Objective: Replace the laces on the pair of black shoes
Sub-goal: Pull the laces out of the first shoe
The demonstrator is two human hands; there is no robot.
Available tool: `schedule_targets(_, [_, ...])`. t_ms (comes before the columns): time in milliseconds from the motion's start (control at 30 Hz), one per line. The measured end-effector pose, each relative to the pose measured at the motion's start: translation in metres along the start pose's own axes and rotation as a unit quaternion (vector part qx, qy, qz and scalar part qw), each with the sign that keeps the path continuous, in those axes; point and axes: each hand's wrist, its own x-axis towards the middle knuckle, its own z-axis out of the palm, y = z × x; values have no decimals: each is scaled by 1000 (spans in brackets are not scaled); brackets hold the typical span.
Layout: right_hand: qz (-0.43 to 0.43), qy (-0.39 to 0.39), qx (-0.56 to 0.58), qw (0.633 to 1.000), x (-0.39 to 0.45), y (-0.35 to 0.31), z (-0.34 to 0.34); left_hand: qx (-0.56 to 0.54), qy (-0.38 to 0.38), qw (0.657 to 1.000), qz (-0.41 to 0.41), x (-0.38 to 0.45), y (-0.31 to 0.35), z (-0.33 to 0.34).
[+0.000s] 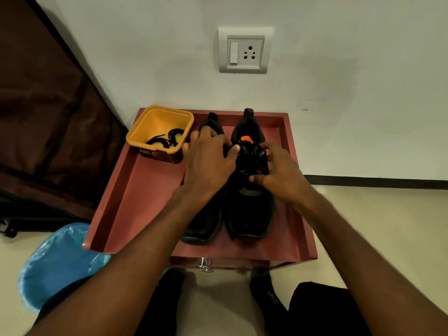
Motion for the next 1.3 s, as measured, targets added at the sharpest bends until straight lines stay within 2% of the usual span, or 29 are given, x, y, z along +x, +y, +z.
schedule_targets(100, [4,-15,31,999,-1,-4,-1,43,-33,999,-1,1,10,13])
schedule_targets(200, [22,-25,60,998,-3,-3,1,2,-27,999,-28,3,15,10])
schedule_targets(367, [83,59,241,965,-3,-12,-2,-95,-23,992,-76,1,10,8])
schedule_targets(433, [73,83,219,969,2,-16,-2,-123,-37,987,-95,2,15,6])
schedule_targets(500, [47,99,115,987,7,-18,0,-194,-56,973,-114,7,21,3])
schedule_targets(567, [29,106,48,993,9,-22,1,-327,-61,934,-130,11,26,-7])
schedule_targets(633, [39,98,76,992,9,-26,-1,-443,-49,885,-131,13,25,-18])
schedule_targets(700, [82,91,186,975,8,-28,-4,-533,-34,834,-137,16,20,-31])
schedule_targets(800, [122,60,346,928,3,-39,-15,-638,-26,759,-131,22,4,-47])
schedule_targets(867, [95,40,445,890,2,-45,-25,-689,-5,713,-128,24,-6,-55])
schedule_targets(933, [47,70,515,853,2,-48,-40,-710,31,692,-129,24,-12,-65])
schedule_targets(1033, [-11,148,605,782,-3,-47,-69,-697,89,702,-119,22,-15,-87])
schedule_targets(1067, [-19,175,621,764,-6,-46,-78,-685,99,712,-116,21,-15,-94])
schedule_targets(1100, [-16,211,614,760,-9,-44,-86,-662,108,732,-117,19,-15,-99])
schedule_targets(1133, [-3,257,581,772,-13,-41,-93,-618,116,768,-117,16,-15,-103])
schedule_targets(1200, [45,338,440,830,-17,-31,-100,-459,135,871,-111,11,-15,-101])
schedule_targets(1233, [66,349,344,869,-18,-25,-101,-353,146,918,-107,8,-15,-98])
schedule_targets(1300, [108,291,99,945,-24,-13,-98,-161,133,972,-106,-1,-16,-93])
